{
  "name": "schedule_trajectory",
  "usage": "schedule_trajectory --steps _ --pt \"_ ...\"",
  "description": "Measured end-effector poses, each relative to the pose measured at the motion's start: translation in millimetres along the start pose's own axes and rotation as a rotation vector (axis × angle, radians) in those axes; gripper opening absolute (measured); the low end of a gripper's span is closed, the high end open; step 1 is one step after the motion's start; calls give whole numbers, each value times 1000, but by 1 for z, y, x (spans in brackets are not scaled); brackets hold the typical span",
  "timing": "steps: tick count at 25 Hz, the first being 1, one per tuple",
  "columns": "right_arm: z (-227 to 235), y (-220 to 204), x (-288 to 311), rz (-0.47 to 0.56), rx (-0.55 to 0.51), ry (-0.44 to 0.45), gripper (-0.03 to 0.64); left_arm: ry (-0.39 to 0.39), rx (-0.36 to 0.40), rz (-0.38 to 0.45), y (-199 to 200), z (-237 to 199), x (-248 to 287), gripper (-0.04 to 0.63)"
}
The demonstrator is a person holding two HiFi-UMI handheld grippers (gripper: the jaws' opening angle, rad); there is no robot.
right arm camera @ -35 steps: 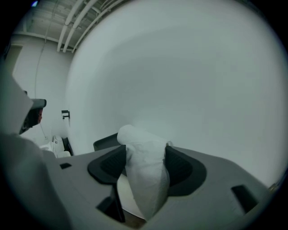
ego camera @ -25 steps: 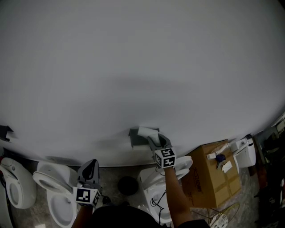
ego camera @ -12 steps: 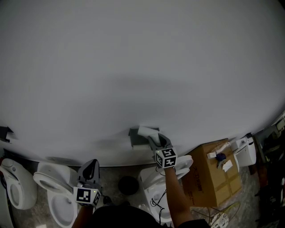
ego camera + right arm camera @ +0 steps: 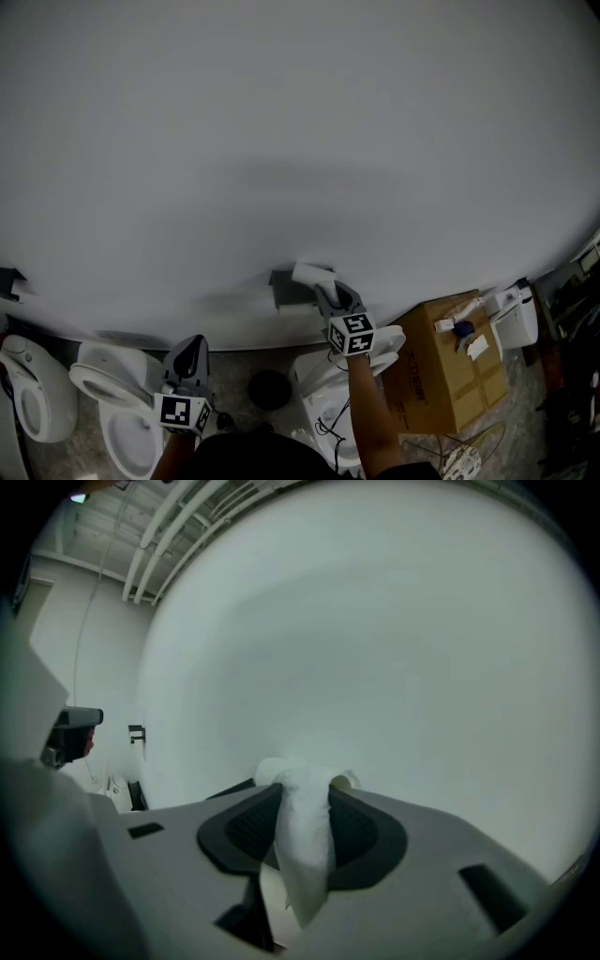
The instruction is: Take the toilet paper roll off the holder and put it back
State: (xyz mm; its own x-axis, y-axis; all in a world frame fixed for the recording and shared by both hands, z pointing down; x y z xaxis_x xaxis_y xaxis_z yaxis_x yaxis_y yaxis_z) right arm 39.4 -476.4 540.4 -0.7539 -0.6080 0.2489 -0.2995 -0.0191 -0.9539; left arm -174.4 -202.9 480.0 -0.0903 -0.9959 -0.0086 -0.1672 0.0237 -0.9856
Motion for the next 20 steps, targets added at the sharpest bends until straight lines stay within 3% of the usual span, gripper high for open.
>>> schedule_trajectory --steps 20 --pt "4 76 -42 193 -30 -53 117 -16 11 8 2 3 -7 3"
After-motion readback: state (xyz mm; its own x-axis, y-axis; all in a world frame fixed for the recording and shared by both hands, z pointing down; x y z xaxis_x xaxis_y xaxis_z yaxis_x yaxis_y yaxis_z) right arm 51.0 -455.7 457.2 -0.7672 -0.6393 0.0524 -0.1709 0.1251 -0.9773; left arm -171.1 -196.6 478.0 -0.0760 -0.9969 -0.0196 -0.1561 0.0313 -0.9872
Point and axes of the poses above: the fingertips, and each gripper's own axes: x forward along the fingers, z to its right, y out of its top, the point moved 4 cm from there along -x, backward along the fingers, and after that the axes turned 6 degrees about -x, right-handed, at the moved point
